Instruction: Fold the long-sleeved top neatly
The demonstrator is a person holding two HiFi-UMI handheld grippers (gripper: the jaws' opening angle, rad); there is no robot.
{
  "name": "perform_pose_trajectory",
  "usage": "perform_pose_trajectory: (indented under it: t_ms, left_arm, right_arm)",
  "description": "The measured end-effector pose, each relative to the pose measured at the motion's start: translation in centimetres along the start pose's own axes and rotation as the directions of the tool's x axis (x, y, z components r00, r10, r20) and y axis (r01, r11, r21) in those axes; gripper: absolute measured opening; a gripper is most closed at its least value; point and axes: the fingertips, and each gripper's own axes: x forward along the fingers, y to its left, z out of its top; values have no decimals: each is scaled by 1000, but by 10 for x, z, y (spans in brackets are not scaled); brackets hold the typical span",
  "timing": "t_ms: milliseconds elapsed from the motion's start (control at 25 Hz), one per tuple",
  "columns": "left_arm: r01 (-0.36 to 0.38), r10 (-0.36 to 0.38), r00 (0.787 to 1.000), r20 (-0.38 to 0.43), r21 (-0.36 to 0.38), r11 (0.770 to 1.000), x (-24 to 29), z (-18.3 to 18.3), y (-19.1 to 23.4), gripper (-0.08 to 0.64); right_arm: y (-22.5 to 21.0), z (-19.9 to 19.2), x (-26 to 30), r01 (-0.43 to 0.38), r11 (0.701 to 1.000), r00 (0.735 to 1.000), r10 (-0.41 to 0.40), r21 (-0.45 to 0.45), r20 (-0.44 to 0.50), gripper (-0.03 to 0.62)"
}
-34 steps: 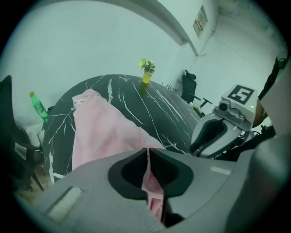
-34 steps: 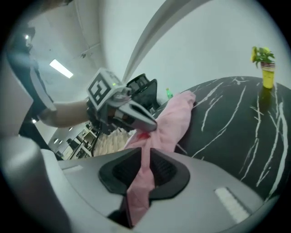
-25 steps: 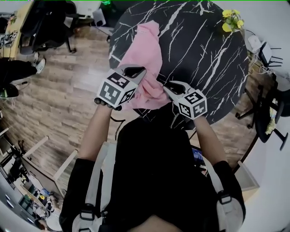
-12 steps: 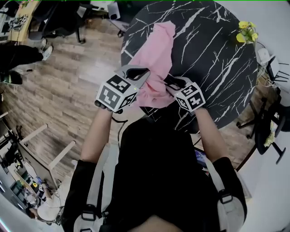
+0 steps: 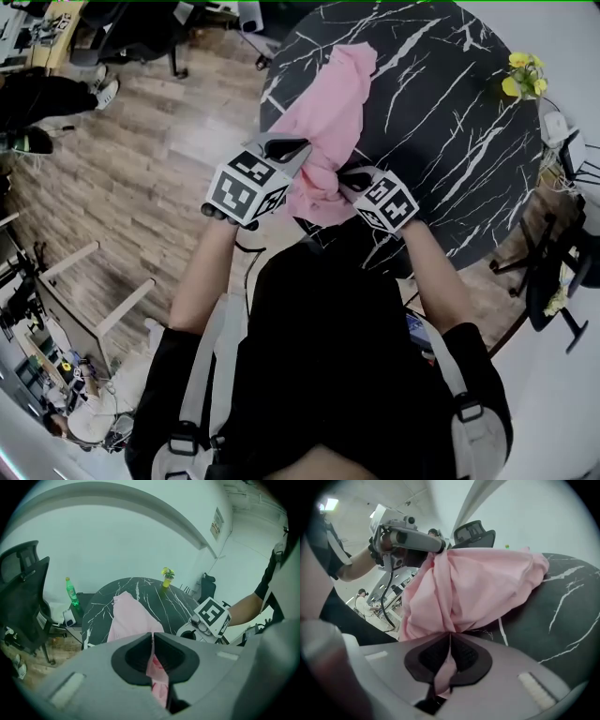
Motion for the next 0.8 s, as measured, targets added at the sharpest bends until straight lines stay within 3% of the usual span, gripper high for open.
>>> perform_pose_trajectory:
  t_ms: [160,360,600,800]
  left_arm:
    - [-15,15,1000,-3,-2,1000,5,3,-4,21]
    - [-38,38,999,-10,17,999,21,14,-17,21]
    - [-112,112,993,-27,-13,994,40,12,-30,21]
    - [-112,112,994,-10,-30,993,54,18,-37,21]
  right_arm:
    - [-14,-4,-26,77,997,996,-77,1,49,12]
    - [-44,-18,-71,140,983,980,-155,122,126,12]
    - [-15,-37,-97,143,989,982,-145,22,123,12]
    - [14,-31,-118,65,996,974,-78,69,211,12]
